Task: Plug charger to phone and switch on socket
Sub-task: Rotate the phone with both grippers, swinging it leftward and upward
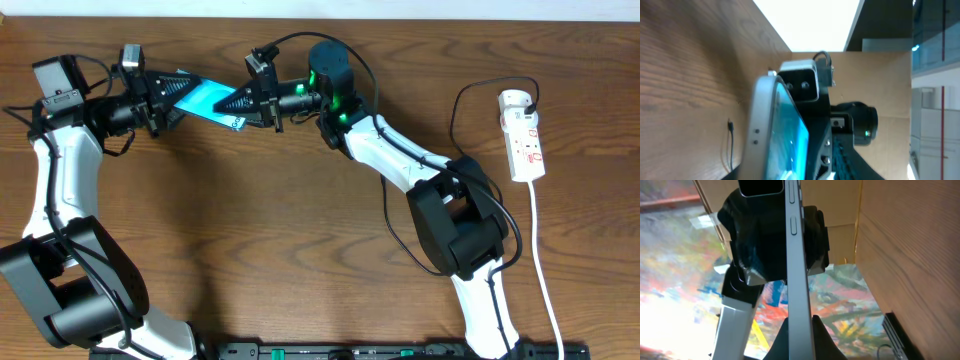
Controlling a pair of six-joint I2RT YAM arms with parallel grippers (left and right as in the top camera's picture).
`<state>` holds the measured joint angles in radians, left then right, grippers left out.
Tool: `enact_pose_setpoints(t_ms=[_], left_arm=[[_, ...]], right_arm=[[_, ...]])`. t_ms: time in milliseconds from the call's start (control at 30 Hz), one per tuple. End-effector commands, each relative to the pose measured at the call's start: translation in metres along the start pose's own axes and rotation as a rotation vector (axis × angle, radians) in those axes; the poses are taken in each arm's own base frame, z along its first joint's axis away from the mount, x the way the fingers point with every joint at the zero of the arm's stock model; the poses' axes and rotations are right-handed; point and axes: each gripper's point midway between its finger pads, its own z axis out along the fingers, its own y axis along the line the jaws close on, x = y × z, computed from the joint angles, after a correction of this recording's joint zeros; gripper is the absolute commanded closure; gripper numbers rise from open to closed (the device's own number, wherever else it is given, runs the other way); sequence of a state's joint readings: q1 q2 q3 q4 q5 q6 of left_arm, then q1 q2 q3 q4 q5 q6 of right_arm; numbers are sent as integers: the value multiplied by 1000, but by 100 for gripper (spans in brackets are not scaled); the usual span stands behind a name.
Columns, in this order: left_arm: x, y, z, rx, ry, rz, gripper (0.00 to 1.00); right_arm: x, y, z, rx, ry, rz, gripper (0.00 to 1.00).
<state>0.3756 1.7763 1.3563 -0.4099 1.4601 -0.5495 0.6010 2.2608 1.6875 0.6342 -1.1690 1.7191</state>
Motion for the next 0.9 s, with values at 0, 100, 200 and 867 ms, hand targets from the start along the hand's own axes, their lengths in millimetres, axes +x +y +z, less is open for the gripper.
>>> enact_pose_setpoints(t_ms=[0,100,200,867], left_arm=[[-10,-22,-5,-1,-35,21,73],[-18,-20,-5,-24,-68,3,75],[-25,-15,-6,-55,-109,-28,75],[-32,-31,33,-67,-132,-11,75]], right_arm=[[7,-2,7,1,23,80,99],[4,1,7,-10,8,89,99],[1,4,8,-21,-13,108,99],[-6,8,26,-58,-104,173,99]])
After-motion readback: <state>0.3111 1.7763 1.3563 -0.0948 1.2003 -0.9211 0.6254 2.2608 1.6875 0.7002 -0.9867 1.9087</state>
